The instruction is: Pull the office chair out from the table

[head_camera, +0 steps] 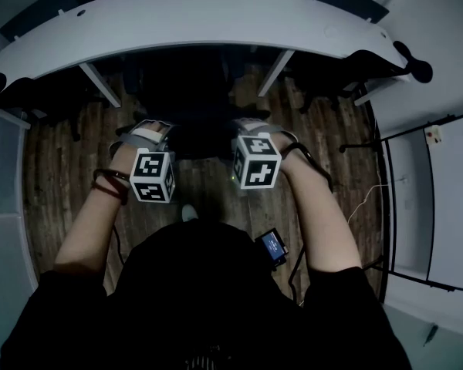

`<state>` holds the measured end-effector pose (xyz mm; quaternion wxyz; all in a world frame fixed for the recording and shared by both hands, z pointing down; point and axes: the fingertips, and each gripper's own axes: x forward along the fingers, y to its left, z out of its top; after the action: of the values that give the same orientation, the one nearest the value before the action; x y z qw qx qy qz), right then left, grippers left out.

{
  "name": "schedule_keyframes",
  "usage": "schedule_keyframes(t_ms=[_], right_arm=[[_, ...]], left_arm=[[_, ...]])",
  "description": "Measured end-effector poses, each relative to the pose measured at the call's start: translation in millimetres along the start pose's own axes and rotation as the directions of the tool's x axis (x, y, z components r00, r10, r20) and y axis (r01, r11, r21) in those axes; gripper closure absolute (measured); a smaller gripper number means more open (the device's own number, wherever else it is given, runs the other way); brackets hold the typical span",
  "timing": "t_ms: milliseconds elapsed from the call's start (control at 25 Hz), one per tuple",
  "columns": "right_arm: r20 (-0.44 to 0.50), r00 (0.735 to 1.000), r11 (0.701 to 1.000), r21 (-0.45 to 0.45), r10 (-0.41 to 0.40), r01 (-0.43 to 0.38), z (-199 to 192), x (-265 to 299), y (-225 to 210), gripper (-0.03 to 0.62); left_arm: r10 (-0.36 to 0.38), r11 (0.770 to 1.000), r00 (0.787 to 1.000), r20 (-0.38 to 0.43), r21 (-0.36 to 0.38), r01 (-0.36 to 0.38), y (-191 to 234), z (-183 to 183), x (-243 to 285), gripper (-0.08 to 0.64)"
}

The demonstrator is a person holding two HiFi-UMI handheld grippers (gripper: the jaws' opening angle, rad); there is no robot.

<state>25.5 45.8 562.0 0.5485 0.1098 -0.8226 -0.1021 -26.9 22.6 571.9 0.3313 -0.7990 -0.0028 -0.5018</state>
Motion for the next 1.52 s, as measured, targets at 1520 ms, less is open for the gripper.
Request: schedule_keyframes(t_ms=[1520], right_arm=[[-0.003, 0.999, 0.999, 0.009, -0.038, 0.038, -2, -83, 215, 0.359]], left_arm=[[0.010, 1.000, 0.999, 0.039, -0.015, -0.009, -166, 141, -73, 0.304]])
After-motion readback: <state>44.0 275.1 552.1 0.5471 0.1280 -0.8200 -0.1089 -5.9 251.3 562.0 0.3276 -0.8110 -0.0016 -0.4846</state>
